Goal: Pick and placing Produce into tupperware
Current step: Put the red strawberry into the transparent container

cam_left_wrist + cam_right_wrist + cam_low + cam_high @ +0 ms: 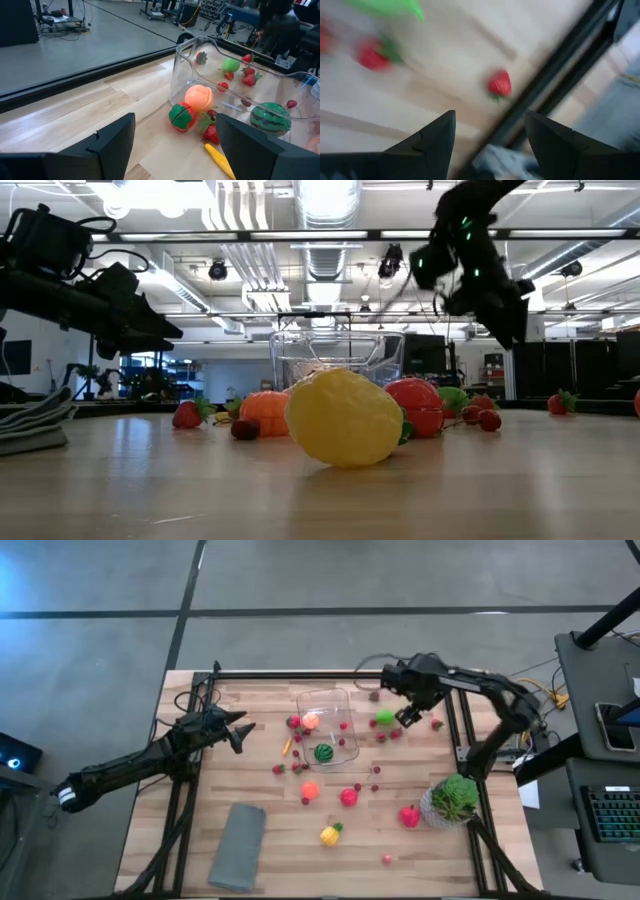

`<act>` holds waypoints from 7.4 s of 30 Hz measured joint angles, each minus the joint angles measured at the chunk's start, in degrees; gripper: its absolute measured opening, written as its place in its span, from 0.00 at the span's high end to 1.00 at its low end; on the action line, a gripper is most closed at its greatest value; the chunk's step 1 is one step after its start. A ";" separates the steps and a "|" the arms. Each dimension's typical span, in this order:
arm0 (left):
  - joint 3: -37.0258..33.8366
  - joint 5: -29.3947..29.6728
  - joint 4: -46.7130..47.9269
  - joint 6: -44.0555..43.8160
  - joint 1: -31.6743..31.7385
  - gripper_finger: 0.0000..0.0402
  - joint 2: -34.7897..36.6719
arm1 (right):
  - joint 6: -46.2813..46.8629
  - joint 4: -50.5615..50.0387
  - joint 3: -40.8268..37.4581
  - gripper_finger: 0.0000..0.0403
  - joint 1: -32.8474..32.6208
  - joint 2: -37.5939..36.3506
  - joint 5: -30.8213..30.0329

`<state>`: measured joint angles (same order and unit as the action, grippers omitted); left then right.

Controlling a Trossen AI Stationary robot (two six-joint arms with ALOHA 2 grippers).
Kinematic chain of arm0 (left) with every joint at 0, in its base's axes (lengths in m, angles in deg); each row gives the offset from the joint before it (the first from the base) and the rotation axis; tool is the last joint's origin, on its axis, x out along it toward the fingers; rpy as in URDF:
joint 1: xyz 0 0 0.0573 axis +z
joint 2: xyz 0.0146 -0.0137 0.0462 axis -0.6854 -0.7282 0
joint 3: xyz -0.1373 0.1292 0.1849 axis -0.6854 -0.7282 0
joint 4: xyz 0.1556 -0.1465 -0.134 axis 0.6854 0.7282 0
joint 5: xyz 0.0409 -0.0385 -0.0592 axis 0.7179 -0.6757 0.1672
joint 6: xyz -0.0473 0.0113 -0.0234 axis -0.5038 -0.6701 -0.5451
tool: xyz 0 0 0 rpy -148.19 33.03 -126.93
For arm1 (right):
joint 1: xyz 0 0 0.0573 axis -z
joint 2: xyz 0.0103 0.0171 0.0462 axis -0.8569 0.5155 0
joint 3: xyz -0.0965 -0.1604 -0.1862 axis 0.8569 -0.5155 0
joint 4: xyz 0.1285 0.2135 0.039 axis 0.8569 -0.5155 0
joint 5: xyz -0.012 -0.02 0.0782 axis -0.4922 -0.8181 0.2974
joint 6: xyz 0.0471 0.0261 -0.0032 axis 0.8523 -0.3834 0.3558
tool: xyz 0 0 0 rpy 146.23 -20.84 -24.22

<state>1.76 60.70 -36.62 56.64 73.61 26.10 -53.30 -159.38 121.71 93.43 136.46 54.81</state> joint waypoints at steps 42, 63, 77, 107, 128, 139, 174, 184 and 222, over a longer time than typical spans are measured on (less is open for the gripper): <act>2.99 -10.40 -57.63 -22.87 -0.15 0.35 -1.57 | 11.93 7.33 3.89 0.43 0.72 -12.39 1.75; 39.18 -14.24 40.86 4.00 -0.13 0.35 -19.36 | 7.84 7.39 5.44 0.43 0.83 -12.04 1.27; 28.75 -11.89 29.48 9.54 -18.39 0.35 -33.16 | 6.90 7.11 5.40 0.43 0.83 -12.41 1.25; 28.56 -3.85 8.32 7.42 -28.52 0.42 -60.99 | 3.06 6.86 5.35 0.43 0.83 -12.45 1.24; 34.38 12.71 8.09 14.30 -26.75 0.68 -47.86 | 1.20 6.67 5.35 0.43 0.83 -12.45 1.23; 48.53 -2.53 -4.80 22.26 -14.56 0.67 -62.83 | 0.30 6.45 5.34 0.43 0.83 -12.45 1.23; 70.23 -2.48 25.13 8.86 -13.94 0.19 -54.52 | -13.85 11.85 -18.44 0.28 12.96 -0.09 4.61; 70.14 -2.50 25.98 8.79 -14.01 0.19 -55.40 | -15.50 18.37 -18.82 0.30 14.62 5.92 3.43; 69.43 -2.55 35.88 9.35 -14.01 0.19 -54.58 | -6.77 15.79 -14.44 0.66 12.24 -7.09 16.29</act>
<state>71.19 58.15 -0.74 66.00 59.60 -28.48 -60.07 -143.59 107.28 105.66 129.36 71.11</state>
